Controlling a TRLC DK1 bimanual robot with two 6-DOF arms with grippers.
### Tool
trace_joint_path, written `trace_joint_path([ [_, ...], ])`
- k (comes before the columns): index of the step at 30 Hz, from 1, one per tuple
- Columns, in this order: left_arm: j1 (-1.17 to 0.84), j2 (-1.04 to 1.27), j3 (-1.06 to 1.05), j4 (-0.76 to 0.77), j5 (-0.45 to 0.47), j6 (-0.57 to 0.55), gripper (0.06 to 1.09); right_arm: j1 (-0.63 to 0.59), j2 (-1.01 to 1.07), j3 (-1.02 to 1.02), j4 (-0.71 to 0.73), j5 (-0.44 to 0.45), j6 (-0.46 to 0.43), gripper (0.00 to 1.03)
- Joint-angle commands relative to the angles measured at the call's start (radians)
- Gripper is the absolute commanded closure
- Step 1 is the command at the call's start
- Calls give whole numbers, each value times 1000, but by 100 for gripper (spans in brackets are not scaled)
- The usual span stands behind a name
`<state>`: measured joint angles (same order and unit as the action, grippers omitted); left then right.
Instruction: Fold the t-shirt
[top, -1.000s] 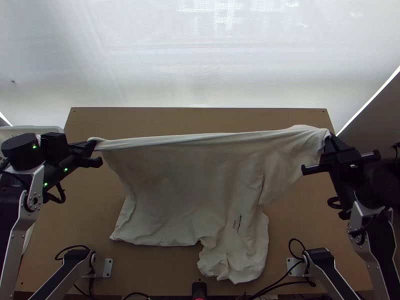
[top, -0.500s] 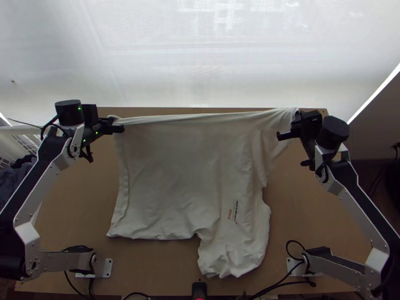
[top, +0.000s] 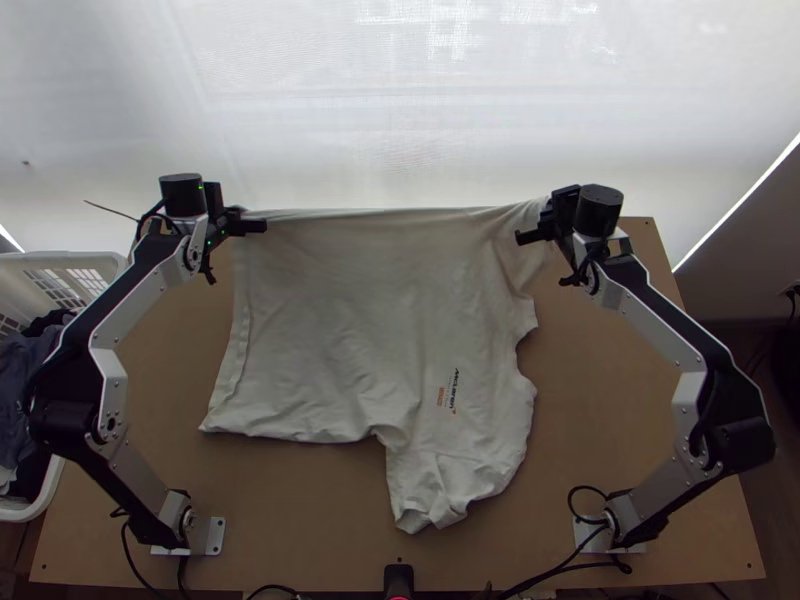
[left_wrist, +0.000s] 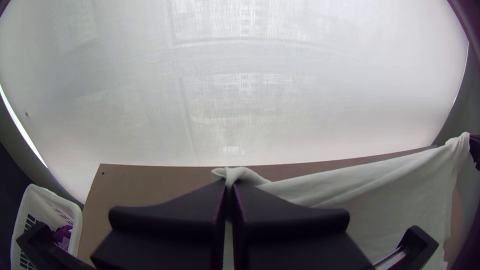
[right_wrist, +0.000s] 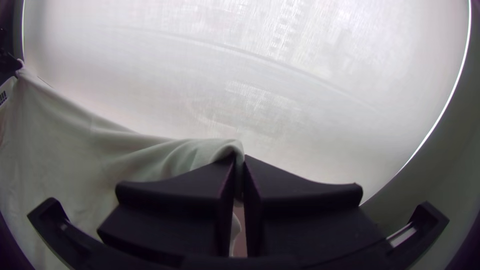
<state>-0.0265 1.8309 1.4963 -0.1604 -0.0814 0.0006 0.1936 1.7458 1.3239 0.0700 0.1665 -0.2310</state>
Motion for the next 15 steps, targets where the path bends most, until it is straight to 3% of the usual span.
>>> trace_joint_path([
  [1,-4,199,162,22,-18,18,105,17,208,178,-7,22,7,100],
  [9,16,375,375,7,-60,15,105,26,334,291,68,65,7,100],
  [15,34,419,423,18,-95,-2,105,52,414,353,142,96,-5,100],
])
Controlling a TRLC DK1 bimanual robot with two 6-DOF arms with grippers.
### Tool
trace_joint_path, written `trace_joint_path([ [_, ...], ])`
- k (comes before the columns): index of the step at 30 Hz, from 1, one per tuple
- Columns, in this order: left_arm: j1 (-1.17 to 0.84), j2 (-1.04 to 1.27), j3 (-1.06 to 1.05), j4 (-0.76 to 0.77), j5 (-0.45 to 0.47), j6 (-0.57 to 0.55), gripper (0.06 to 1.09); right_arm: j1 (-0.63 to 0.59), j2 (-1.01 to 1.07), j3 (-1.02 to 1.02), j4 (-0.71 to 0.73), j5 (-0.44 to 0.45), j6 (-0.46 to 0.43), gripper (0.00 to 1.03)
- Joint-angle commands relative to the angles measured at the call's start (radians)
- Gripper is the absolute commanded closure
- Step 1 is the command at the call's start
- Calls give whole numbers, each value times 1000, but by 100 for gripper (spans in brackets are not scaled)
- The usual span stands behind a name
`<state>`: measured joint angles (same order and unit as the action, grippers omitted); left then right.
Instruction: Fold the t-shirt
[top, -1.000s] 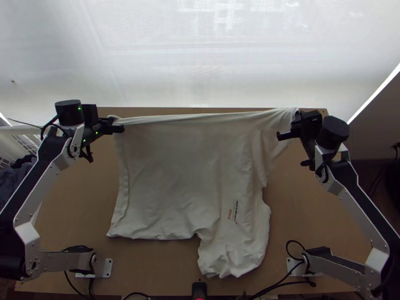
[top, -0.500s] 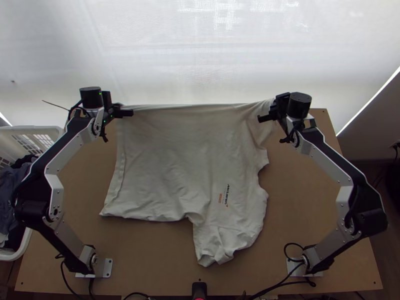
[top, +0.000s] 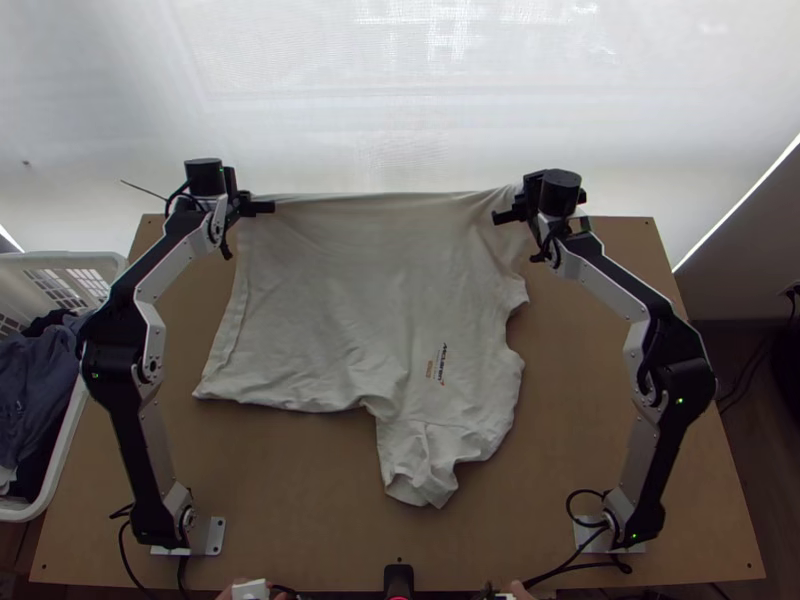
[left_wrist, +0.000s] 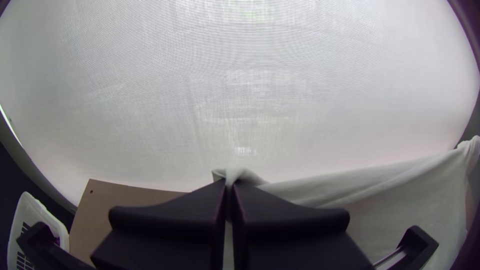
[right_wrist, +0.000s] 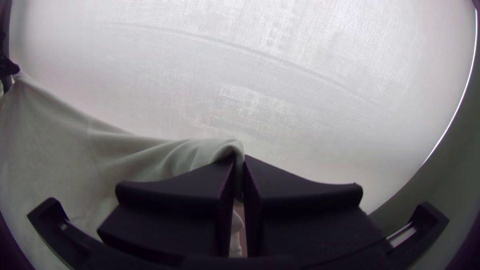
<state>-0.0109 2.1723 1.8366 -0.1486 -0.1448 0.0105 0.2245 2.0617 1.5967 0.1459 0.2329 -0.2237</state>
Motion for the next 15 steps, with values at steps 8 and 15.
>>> trace_joint_path([
  [8,29,73,24,3,-22,-26,105,42,150,106,69,49,-9,100],
  [15,69,41,-13,11,28,-27,105,76,-3,-89,72,45,38,100],
])
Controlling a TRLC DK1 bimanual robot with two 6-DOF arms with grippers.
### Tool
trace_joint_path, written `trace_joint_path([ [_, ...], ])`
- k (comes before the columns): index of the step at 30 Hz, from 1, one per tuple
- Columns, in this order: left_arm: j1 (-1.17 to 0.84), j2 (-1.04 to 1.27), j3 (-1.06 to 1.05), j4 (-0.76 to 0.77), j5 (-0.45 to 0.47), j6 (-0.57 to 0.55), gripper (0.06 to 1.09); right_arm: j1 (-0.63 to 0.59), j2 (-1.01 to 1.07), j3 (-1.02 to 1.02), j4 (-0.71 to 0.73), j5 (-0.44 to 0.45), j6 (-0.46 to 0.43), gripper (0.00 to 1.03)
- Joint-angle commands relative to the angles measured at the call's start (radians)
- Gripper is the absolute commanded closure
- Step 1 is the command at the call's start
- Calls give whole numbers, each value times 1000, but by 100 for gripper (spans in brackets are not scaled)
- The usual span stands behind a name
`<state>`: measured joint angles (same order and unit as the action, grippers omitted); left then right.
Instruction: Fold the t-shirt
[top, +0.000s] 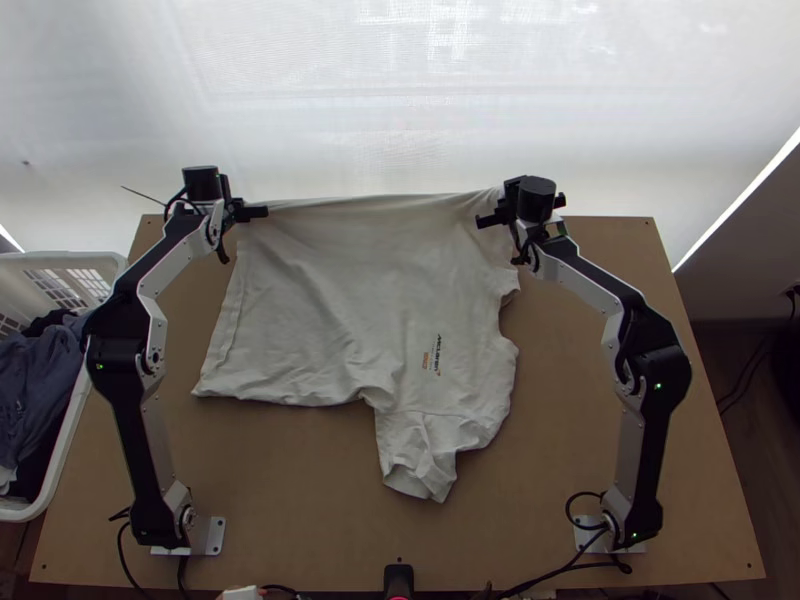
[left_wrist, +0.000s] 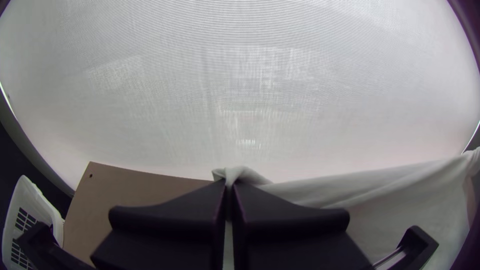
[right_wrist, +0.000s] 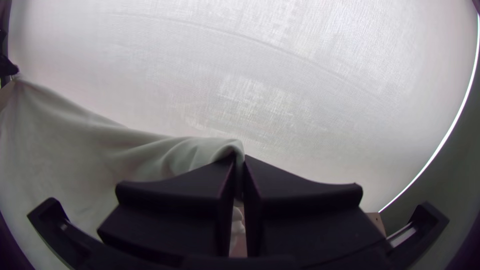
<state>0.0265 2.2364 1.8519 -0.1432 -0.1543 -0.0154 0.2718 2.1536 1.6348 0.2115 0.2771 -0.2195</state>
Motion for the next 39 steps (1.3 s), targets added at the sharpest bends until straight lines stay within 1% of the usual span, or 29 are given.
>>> trace_joint_path([
  [1,41,-32,-39,5,52,-1,105,33,-118,-155,3,-1,39,100],
  [9,64,-124,-158,22,107,6,105,73,-281,-360,-6,-10,103,100],
  [20,3,-287,-375,68,153,19,105,138,-465,-500,-86,-19,180,100],
  [23,-4,-330,-447,102,154,23,105,141,-508,-543,-98,-21,184,100],
  [30,15,-383,-546,119,159,40,105,158,-621,-633,-150,-39,187,100],
  [39,43,-419,-606,119,160,40,105,204,-753,-725,-244,-67,200,100],
])
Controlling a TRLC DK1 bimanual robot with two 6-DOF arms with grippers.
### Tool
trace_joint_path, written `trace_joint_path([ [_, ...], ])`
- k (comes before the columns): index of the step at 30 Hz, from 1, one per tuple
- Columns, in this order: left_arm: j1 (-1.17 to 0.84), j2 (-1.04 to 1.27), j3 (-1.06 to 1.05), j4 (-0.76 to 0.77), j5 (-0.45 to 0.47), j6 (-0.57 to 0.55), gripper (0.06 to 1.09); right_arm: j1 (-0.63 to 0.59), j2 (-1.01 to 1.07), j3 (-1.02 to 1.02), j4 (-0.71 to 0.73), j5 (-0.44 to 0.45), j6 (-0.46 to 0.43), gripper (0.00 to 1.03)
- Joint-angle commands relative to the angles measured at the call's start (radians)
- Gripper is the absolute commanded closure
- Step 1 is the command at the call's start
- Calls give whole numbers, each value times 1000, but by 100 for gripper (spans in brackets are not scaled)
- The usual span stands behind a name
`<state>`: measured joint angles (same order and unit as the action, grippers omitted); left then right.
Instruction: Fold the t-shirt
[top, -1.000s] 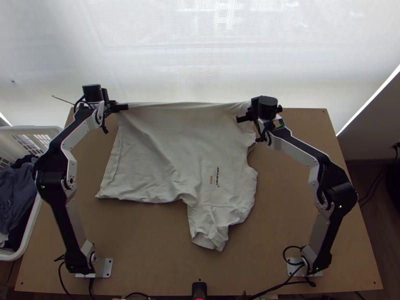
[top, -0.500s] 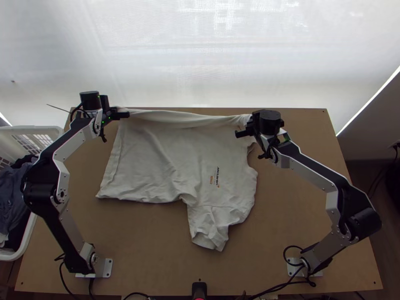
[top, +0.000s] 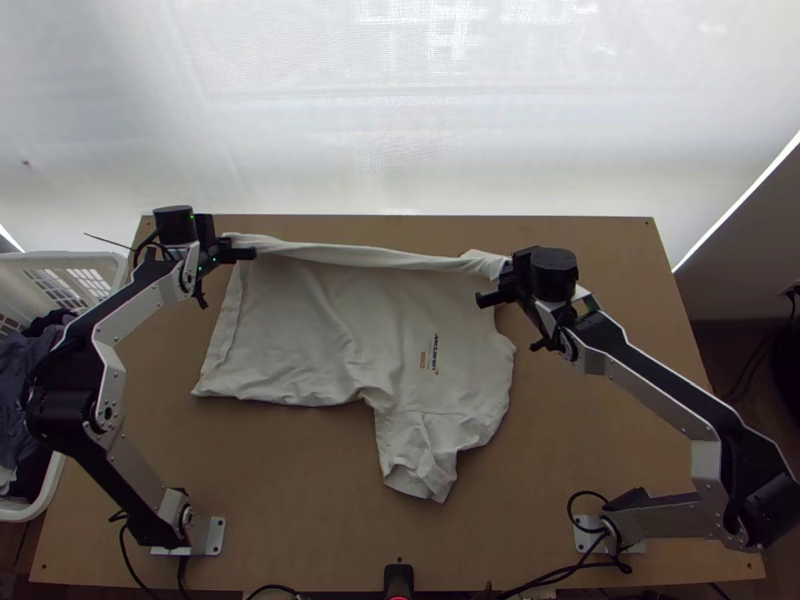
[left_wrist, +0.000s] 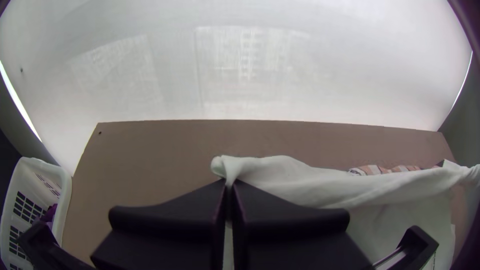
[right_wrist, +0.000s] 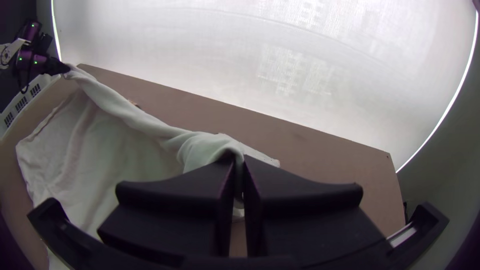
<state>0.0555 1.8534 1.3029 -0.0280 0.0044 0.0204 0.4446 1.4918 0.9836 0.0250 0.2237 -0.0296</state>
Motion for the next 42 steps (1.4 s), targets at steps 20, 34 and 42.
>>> trace_joint_path([
  [20,32,-137,-254,36,16,33,105,100,-225,-253,-140,-41,22,100],
  [34,60,-174,-347,60,25,52,105,124,-258,-322,-169,-50,20,100],
  [42,60,-178,-378,69,26,58,105,129,-257,-355,-165,-53,17,100],
])
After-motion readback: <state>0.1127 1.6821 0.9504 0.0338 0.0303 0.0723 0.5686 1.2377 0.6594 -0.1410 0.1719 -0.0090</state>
